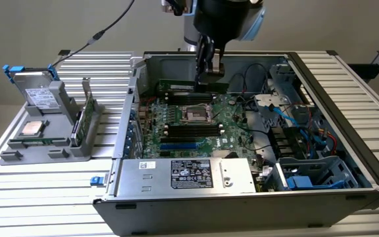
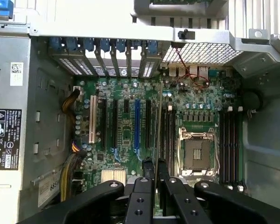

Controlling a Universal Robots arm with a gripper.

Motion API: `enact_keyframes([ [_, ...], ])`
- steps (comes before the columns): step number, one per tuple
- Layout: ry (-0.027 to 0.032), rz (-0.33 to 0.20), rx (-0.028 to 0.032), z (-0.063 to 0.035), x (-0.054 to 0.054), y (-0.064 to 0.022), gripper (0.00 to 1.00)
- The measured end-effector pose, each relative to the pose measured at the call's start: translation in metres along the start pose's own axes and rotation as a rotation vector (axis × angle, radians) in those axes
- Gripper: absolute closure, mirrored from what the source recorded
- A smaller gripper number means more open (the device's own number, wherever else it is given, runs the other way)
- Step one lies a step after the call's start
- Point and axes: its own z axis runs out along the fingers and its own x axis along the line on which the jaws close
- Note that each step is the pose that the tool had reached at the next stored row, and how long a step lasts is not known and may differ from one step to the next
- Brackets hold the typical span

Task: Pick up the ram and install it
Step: 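Pick up the ram and move it above insertion slot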

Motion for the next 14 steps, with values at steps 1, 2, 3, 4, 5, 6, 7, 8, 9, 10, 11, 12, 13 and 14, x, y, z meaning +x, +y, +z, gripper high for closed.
enact_keyframes([
  [1,-0.0003,0.002,0.001,0.0001,0.0,-0.0007,0.86],
  [2,-0.0006,0.004,0.002,0.0003,-0.001,-0.0015,0.86],
  [3,-0.0007,0.005,0.0031,0.0004,-0.002,-0.0022,0.86],
  [4,-0.0009,0.006,0.0043,0.0006,-0.003,-0.0028,0.86],
  [5,-0.001,0.007,0.0055,0.0008,-0.004,-0.0035,0.86],
  [6,-0.001,0.007,0.0064,0.001,-0.005,-0.0042,0.86],
  [7,-0.0011,0.008,0.0073,0.0012,-0.006,-0.0049,0.86],
  [8,-0.0011,0.008,0.0081,0.0015,-0.008,-0.0055,0.86],
  [9,-0.0014,0.008,0.0089,0.0019,-0.009,-0.0061,0.86],
  [10,-0.0014,0.009,0.0095,0.0024,-0.01,-0.0066,0.86],
  [11,-0.0013,0.009,0.0105,0.0032,-0.011,-0.0069,0.86],
  [12,-0.001,0.009,0.0116,0.0041,-0.012,-0.0072,0.86],
  [13,-0.0004,0.009,0.013,0.0051,-0.013,-0.0075,0.86],
  [14,0.0008,0.009,0.0156,0.0058,-0.014,-0.0076,0.86],
])
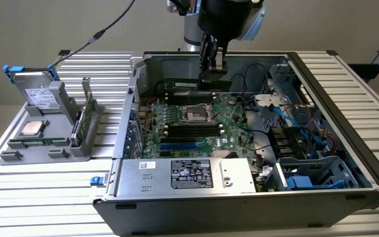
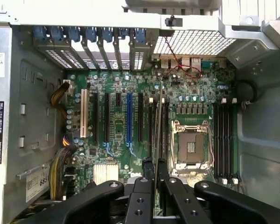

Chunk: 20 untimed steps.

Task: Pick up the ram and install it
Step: 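Pick up the ram and move it above insertion slot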

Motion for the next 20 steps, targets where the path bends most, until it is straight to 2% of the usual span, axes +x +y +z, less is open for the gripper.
enact_keyframes([
  [3,0.0041,0.0,0.0127,0.0021,0.0,-0.0003,0.86],
  [7,0.0112,0.0,0.0396,0.004,0.0,-0.0005,0.86],
  [9,0.0125,0.0,0.0479,0.0058,0.0,-0.0008,0.86],
  [12,0.0127,0.0,0.0547,0.0098,0.0,-0.0002,0.86],
  [17,0.0125,0.001,0.0659,0.0182,0.0,0.0089,0.86],
  [20,0.0124,0.001,0.0677,0.0239,0.0,0.0119,0.86],
])
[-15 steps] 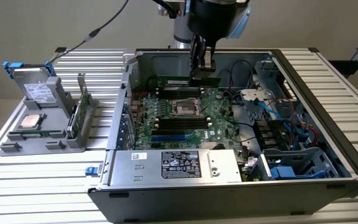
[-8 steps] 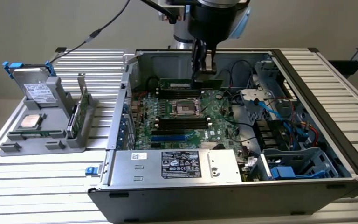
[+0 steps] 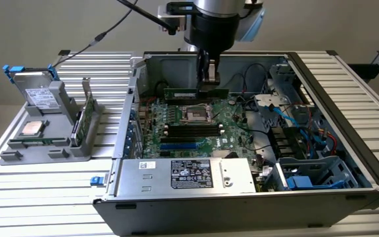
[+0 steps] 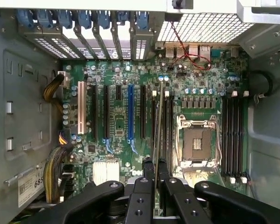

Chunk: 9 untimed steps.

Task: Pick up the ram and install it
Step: 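Pick up the ram and move it above insertion slot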

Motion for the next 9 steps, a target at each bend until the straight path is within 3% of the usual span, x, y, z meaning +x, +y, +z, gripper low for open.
enact_keyframes([
  [4,0.0,0.0,0.0001,0.0075,-0.004,-0.0006,0.86],
  [9,0.0001,0.0,0.0,0.017,-0.019,-0.0049,0.86],
])
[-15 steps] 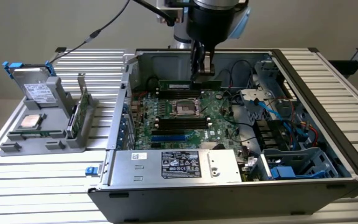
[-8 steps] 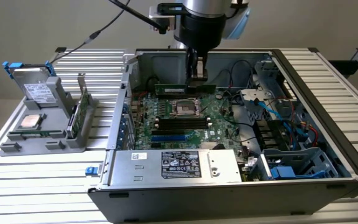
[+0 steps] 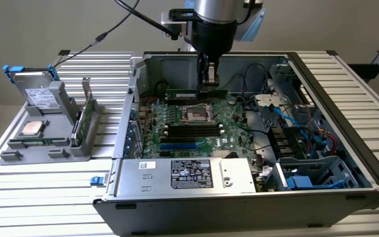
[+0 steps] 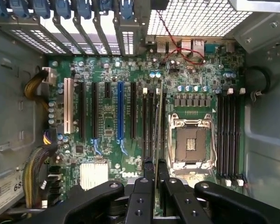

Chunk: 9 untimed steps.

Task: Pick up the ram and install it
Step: 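Pick up the ram and move it above insertion slot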

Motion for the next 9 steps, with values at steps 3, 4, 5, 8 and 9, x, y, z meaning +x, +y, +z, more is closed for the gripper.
enact_keyframes([
  [3,0.0012,-0.003,-0.0002,0.0054,-0.0046,-0.0014,0.86],
  [4,0.0025,-0.004,-0.0004,0.0068,-0.0053,-0.0016,0.86],
  [5,0.0049,-0.006,-0.0005,0.0081,-0.0058,-0.002,0.86],
  [8,0.0186,-0.01,-0.0021,0.0108,-0.0069,-0.0026,0.86],
  [9,0.024,-0.011,-0.003,0.0116,-0.0072,-0.0028,0.86],
])
